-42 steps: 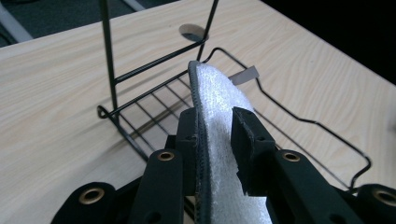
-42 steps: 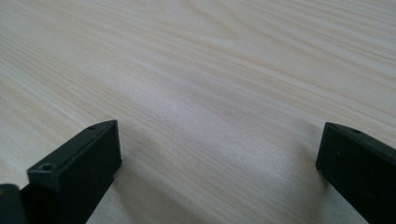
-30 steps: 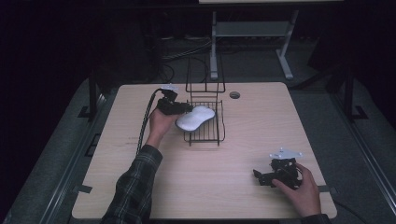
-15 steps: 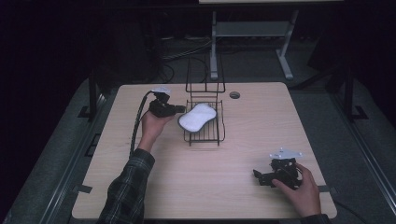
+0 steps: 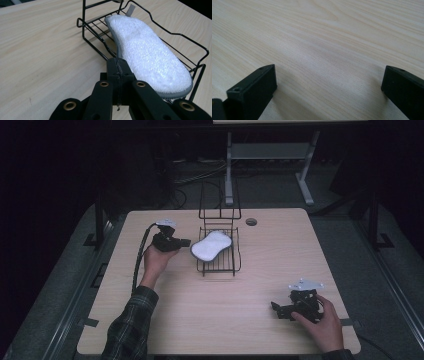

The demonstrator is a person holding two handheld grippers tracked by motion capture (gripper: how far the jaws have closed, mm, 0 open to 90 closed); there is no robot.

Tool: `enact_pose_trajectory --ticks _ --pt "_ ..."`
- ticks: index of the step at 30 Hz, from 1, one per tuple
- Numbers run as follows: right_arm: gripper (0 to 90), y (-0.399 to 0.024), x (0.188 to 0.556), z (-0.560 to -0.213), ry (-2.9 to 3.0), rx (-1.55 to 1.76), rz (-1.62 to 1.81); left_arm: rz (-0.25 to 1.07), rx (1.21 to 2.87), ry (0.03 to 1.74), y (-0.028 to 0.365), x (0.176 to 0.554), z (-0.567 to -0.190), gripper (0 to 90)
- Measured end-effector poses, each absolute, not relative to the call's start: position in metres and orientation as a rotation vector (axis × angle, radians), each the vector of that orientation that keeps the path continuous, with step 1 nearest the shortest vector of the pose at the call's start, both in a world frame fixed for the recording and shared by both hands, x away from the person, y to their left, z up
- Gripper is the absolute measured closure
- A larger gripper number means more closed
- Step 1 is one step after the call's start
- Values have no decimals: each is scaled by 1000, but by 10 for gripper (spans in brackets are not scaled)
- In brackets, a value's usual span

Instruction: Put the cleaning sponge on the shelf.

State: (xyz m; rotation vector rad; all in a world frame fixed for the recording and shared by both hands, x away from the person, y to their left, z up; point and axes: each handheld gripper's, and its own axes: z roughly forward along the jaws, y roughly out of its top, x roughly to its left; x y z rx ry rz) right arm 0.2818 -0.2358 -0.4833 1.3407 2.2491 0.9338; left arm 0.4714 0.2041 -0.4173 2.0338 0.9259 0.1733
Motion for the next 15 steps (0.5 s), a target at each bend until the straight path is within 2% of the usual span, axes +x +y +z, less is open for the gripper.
enact_pose_trajectory --ticks 15 --pt "0 -236 282 -483 2249 1340 934 116 2073 847 184 458 -420 897"
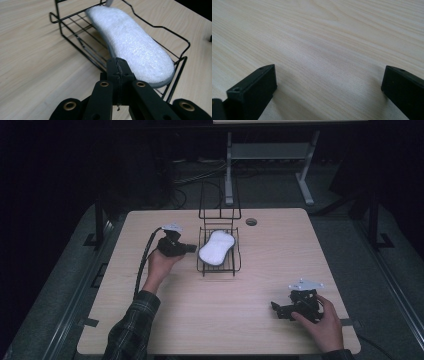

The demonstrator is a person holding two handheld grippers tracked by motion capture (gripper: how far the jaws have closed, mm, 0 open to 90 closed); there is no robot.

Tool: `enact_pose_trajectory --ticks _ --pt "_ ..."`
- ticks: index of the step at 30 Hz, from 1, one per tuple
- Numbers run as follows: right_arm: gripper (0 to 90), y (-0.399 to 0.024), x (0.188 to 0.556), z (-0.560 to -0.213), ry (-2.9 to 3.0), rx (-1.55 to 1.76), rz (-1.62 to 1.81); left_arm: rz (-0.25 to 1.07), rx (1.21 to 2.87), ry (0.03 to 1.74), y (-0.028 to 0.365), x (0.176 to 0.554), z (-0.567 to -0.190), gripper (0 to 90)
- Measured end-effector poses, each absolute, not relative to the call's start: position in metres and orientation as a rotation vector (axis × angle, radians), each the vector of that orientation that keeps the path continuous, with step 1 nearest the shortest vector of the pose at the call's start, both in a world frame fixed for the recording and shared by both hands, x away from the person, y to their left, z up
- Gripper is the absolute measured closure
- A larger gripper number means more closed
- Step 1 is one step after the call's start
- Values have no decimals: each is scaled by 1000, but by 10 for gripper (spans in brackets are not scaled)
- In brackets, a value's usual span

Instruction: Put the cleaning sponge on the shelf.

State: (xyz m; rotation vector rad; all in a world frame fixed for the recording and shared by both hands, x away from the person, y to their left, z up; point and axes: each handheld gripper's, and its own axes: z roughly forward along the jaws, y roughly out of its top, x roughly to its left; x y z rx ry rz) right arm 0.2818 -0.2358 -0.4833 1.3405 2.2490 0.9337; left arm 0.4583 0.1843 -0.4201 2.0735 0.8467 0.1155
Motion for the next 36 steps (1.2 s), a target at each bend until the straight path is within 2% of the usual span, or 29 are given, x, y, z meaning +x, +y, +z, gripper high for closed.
enact_pose_trajectory --ticks 25,36 --pt "0 -236 282 -483 2249 1341 934 82 2126 761 139 456 -432 897" --pt "0 -236 282 -483 2250 1339 935 85 2104 764 145 452 -420 890"
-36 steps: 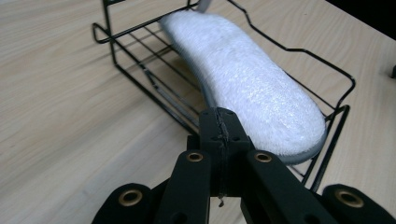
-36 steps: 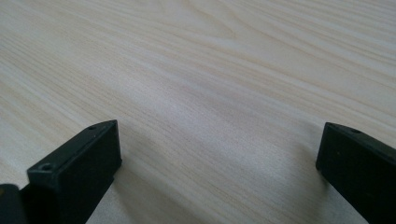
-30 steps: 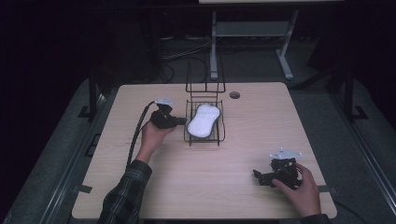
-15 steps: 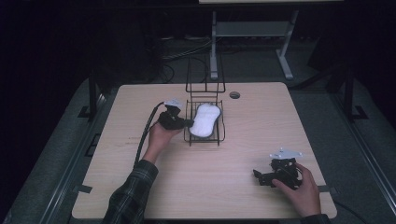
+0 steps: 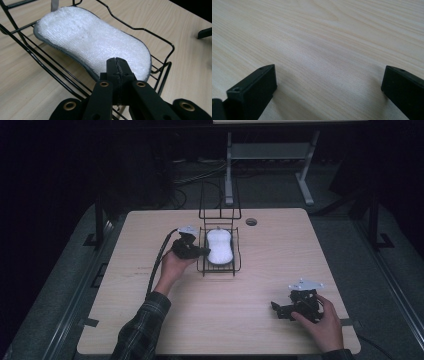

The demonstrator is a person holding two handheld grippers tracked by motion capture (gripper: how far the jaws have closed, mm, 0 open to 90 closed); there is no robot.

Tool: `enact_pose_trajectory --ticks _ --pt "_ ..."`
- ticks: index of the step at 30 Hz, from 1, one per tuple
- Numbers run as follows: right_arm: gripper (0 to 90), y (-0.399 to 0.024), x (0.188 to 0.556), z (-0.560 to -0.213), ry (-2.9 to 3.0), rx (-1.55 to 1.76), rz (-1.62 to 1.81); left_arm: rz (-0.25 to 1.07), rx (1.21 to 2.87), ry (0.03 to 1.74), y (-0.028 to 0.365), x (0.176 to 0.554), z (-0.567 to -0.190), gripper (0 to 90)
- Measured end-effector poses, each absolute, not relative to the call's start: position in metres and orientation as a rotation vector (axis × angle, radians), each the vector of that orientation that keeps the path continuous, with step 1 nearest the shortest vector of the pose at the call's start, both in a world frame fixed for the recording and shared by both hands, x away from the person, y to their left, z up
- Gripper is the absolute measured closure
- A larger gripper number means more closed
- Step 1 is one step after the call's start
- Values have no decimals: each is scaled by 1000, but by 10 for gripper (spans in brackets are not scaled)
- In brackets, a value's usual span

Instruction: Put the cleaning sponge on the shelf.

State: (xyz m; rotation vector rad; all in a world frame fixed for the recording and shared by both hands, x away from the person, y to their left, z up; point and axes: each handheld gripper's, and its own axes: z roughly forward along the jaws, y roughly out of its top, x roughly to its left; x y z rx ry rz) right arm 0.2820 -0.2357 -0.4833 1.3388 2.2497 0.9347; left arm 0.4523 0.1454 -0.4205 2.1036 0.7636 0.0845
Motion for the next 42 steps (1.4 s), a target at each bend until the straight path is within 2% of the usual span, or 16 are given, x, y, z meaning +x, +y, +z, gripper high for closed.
enact_pose_trajectory --ticks 7,18,23,32,42 --pt "0 -236 282 -483 2250 1338 935 109 2121 781 155 445 -408 716" --pt "0 -236 282 -483 2251 1339 936 193 2148 809 176 420 -397 372" --pt "0 -236 282 -483 2251 1338 936 219 2172 827 188 406 -398 284" --pt "0 -236 282 -483 2251 1339 935 279 2186 836 205 380 -405 187" --pt "0 -236 282 -483 2251 1338 935 320 2198 847 225 351 -417 153"
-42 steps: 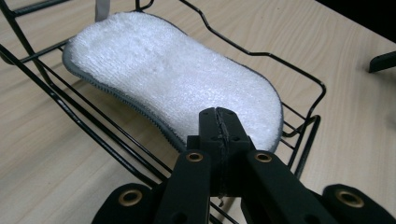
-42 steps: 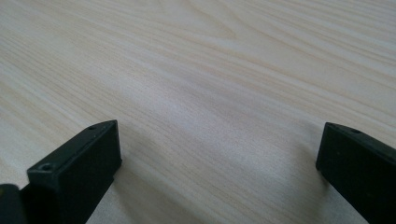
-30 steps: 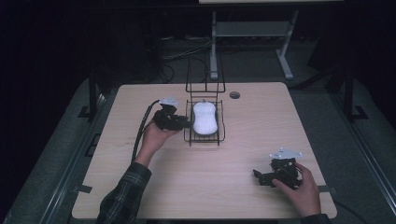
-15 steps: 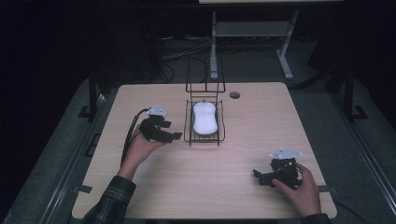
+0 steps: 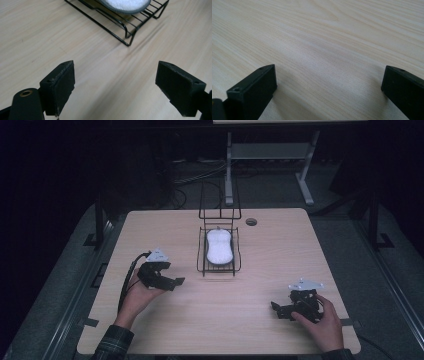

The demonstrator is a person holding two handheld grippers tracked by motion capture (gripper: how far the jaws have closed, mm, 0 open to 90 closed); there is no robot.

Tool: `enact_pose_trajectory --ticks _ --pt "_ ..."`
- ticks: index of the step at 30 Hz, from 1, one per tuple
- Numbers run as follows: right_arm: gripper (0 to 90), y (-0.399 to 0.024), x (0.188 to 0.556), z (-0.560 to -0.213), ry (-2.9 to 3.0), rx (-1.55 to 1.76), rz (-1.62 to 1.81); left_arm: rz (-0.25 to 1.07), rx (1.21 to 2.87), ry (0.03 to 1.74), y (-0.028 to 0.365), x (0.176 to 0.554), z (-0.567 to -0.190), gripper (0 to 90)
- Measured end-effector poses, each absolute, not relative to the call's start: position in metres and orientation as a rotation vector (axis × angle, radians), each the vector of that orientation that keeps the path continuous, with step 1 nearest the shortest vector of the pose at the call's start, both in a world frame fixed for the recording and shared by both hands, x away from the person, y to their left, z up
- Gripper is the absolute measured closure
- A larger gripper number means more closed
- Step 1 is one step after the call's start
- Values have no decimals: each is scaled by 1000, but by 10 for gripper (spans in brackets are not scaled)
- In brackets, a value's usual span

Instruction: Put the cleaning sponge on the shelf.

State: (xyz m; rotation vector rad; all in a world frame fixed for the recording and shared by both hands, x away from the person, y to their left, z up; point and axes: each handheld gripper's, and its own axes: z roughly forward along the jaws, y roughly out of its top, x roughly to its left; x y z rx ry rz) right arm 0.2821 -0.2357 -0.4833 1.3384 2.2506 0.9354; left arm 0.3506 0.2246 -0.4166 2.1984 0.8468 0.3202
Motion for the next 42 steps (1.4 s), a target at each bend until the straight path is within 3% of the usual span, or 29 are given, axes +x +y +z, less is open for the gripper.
enact_pose_trajectory --ticks 23,42 --pt "0 -236 282 -483 2250 1338 935 438 2259 906 276 285 -455 132" --pt "0 -235 282 -483 2250 1345 932 402 2186 922 297 272 -474 128"
